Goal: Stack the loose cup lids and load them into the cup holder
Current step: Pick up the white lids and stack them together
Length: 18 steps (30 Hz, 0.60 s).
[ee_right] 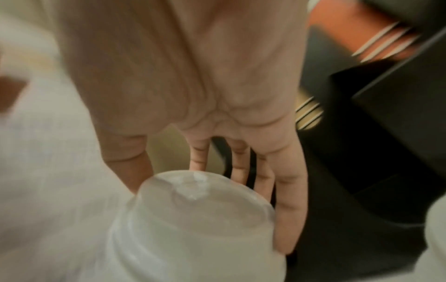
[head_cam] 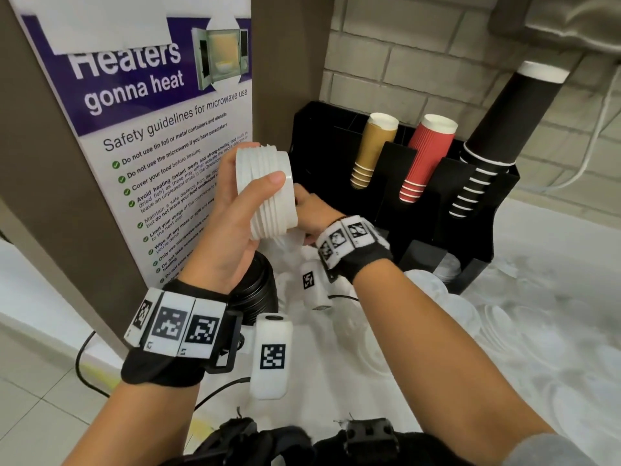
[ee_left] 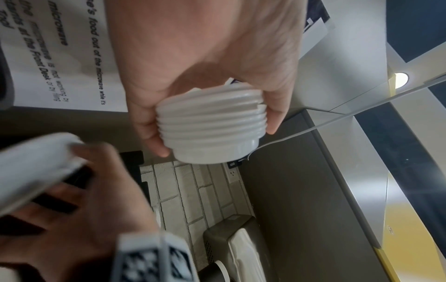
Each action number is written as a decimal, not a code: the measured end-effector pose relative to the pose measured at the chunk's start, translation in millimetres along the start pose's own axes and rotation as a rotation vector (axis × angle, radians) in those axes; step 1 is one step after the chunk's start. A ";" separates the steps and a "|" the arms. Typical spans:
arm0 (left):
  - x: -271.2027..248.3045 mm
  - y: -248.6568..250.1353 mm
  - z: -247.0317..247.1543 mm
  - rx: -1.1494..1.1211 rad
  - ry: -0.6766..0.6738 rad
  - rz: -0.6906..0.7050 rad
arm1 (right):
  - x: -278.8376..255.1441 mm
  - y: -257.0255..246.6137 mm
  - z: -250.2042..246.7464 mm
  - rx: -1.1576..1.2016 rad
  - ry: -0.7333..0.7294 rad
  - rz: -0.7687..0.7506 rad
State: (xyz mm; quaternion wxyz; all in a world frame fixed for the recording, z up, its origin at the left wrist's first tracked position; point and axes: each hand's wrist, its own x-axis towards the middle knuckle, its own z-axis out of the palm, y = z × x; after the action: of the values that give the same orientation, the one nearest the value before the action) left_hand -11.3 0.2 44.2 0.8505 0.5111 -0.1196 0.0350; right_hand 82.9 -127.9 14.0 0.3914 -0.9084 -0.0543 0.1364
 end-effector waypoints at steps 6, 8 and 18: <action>-0.6 -7.7 8.3 0.038 -0.086 -0.017 | -56.7 28.4 -39.1 0.812 0.124 -0.108; -1.5 -12.3 12.0 0.074 -0.123 -0.036 | -77.9 33.7 -42.9 0.907 0.104 -0.197; -1.7 -20.9 14.0 0.140 -0.224 -0.087 | -119.7 20.6 -36.7 0.794 0.105 -0.485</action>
State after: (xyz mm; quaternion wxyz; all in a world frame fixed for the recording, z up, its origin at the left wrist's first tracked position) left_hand -11.5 -22.0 32.1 0.7948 0.5745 -0.1888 -0.0508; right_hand -21.2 -192.3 47.7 0.7314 -0.6553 -0.1887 0.0051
